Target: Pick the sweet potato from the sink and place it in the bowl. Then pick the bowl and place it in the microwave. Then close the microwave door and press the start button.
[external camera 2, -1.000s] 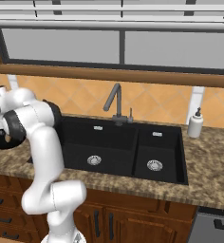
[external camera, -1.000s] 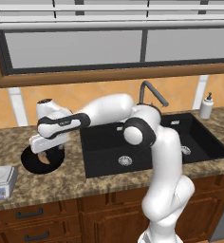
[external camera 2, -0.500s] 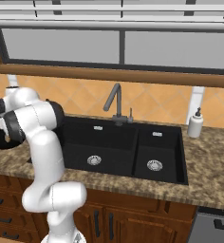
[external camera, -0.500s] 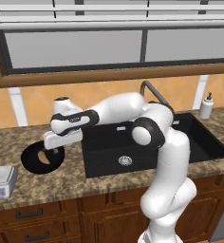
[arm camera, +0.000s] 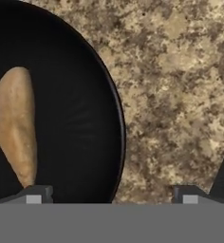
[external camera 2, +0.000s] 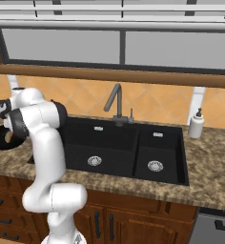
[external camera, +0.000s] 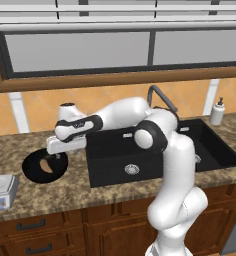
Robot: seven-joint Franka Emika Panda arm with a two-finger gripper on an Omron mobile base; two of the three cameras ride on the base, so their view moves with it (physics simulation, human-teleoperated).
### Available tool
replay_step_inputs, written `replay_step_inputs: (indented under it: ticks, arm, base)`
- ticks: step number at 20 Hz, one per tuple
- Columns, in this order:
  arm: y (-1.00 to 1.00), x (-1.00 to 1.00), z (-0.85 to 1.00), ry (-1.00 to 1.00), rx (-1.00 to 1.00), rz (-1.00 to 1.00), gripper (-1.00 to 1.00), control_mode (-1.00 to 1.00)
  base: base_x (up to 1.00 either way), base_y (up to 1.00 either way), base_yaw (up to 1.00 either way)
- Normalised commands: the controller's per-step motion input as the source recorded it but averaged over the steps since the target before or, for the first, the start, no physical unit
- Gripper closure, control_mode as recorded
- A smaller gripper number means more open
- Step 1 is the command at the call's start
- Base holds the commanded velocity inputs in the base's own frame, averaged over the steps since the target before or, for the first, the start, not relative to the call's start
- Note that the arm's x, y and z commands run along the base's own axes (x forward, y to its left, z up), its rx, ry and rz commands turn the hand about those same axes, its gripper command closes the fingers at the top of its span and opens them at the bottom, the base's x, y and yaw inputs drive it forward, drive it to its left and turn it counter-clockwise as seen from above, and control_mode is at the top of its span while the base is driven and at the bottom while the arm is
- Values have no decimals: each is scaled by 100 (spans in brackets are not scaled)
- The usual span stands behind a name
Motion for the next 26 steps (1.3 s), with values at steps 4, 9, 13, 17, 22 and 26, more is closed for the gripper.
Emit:
replay_step_inputs:
  ticks: [4,9,13,17,22,26]
  arm:
    - [11,1,-23,0,0,0,-100,-100]
    - [11,0,-36,0,0,0,-100,-100]
    - [1,0,-43,0,0,0,-100,-100]
    - [1,0,-30,0,0,0,100,-100]
    - [1,-3,-2,-2,2,0,100,-100]
    - [0,-1,0,0,0,0,100,-100]
  base:
    - [0,0,0]
    - [0,0,0]
    - [0,0,0]
    - [0,0,0]
    - [0,0,0]
    - [0,0,0]
